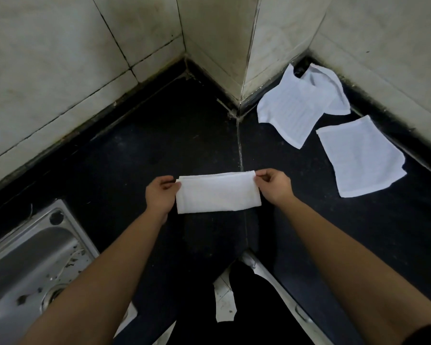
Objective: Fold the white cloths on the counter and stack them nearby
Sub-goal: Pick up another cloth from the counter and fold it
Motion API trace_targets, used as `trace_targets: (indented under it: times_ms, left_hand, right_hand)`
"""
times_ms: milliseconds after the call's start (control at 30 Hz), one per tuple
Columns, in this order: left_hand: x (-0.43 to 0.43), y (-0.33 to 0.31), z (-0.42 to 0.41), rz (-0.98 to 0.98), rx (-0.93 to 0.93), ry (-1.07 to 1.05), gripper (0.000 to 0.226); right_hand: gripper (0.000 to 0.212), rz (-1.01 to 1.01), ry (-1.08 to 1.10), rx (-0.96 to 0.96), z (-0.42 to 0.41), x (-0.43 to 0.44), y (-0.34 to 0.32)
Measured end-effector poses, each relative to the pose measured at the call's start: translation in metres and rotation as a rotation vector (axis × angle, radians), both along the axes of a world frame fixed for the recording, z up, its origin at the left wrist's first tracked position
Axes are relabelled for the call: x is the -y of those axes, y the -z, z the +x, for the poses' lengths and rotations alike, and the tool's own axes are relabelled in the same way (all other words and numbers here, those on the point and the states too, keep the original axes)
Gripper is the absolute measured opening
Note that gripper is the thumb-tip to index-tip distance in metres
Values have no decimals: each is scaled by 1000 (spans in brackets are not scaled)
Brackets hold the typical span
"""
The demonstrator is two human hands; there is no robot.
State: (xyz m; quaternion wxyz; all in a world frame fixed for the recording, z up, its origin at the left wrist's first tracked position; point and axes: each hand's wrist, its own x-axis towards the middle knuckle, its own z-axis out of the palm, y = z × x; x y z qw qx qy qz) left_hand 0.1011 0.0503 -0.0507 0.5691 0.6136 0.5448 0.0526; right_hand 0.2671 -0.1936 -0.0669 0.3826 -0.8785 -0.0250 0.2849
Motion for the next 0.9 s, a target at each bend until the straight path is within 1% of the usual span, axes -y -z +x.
trace_targets:
  times_ms: [133,267,333,367,400,467,500,533,567,600,667,767,833,900]
  left_hand:
    - [-6,9,9,-6,2,-33,34]
    - [-10,18,14,35,-4,-12,32]
    - [-11,18,16,90,-27,29,33]
    - [-10,17,16,156,-54,80,36]
    - [-8,17,12,274,-90,166,39]
    - [0,17,2,631,-142,407,43]
    - [4,17,-2,793,-154,543,46]
    - [8,17,-6,893,-177,685,51]
    - [12,20,-10,927,-216,843,57]
    - [16,23,-14,921,-260,989,65]
    - [22,34,-24,884,-342,1174,72]
    - [25,47,-37,904,-445,1252,74]
    - [25,48,-38,907,-464,1252,74]
    - [25,47,-39,896,-472,1270,75]
  right_hand:
    - [11,5,2,2,9,-9,1]
    - [11,-38,-16,38,11,-10,5]
    - [16,-64,-41,63,9,-10,3]
    - [22,-90,-63,91,7,-10,1]
    - [27,-124,-84,128,4,-10,-1]
    - [32,-192,-85,208,-6,-9,-7]
    - [34,-225,-68,218,-12,-8,-9]
    - [38,-264,-62,200,-18,-9,-11]
    - [43,-307,-66,161,-22,-10,-12]
    - [48,-344,-75,114,-26,-10,-13]
    - [51,-373,-84,21,-29,-11,-14]
    - [48,-290,-25,-89,-27,-8,-12]
    - [44,-221,55,-152,-25,-4,-11]
    - [35,-186,108,-211,-25,2,-11]
